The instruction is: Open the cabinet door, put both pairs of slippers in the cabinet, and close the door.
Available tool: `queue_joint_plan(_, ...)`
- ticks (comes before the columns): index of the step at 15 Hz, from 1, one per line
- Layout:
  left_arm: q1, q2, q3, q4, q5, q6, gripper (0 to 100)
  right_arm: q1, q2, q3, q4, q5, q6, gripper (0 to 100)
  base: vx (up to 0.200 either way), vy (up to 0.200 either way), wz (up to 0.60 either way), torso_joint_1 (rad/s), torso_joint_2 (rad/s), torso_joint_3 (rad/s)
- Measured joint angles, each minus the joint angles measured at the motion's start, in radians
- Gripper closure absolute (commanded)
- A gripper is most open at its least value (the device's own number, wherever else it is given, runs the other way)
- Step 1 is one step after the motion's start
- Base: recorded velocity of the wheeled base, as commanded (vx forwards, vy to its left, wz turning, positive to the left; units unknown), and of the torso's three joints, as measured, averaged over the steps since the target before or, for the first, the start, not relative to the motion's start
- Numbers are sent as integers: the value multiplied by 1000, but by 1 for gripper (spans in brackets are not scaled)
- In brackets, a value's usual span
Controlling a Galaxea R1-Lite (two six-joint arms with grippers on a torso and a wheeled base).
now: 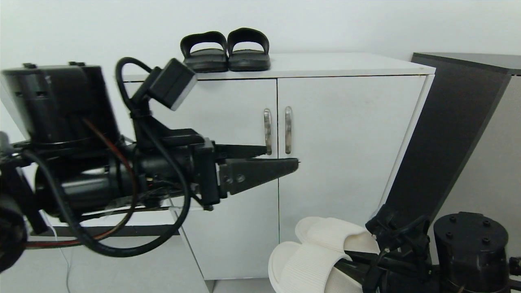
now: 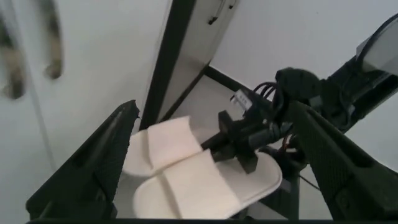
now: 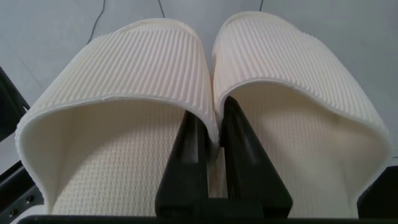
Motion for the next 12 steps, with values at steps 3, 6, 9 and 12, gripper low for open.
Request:
queue_joint_plan(3, -24, 104, -110, 1, 4, -29, 0, 0, 0, 6, 0, 0, 0, 100, 0, 0, 0, 0, 0, 0)
queue_joint_plan(6, -30, 185, -186, 0, 84, -30, 0, -1, 5, 7, 0, -3, 0, 100, 0, 0, 0, 0, 0, 0)
queue_joint_plan(9, -51, 236, -243, 0, 211, -31, 0, 0, 11, 5, 0, -3, 0, 100, 0, 0, 0, 0, 0, 0)
queue_joint_plan(12, -52, 263, -261, 0, 257, -31, 0, 0, 12, 3, -1, -4, 0, 100, 0, 0, 0, 0, 0, 0)
